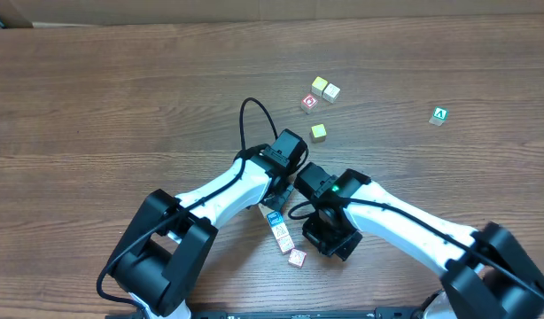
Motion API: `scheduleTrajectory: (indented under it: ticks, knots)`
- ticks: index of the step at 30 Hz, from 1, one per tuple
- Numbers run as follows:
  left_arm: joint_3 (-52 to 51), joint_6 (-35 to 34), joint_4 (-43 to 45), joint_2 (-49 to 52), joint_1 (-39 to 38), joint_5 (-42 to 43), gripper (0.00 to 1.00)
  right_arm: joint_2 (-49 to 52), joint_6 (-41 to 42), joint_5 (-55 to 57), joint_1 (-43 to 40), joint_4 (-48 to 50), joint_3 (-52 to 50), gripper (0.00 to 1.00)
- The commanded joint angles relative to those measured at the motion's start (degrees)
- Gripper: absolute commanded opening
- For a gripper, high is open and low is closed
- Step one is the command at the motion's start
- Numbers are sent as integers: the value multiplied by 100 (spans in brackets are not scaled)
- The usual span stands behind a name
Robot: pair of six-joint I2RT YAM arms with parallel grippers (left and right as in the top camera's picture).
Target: Flip 5 blocks
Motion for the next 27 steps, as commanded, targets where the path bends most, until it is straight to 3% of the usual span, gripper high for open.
scheduleTrajectory:
  ticks: [1,10,18,27]
  knots:
    - [-175,116,42,289,267,63,4,-393,63,238,-17,-166,0,4]
    - [-175,153,15,289,774,245,4,-614,420,205,573,-507,-7,4]
    - [-175,155,-15,289,933,385,4,-612,1016,179,935,26,-306,4]
    - [-175,153,0,289,933,385,4,-612,1029,-411,925,1102,-892,4]
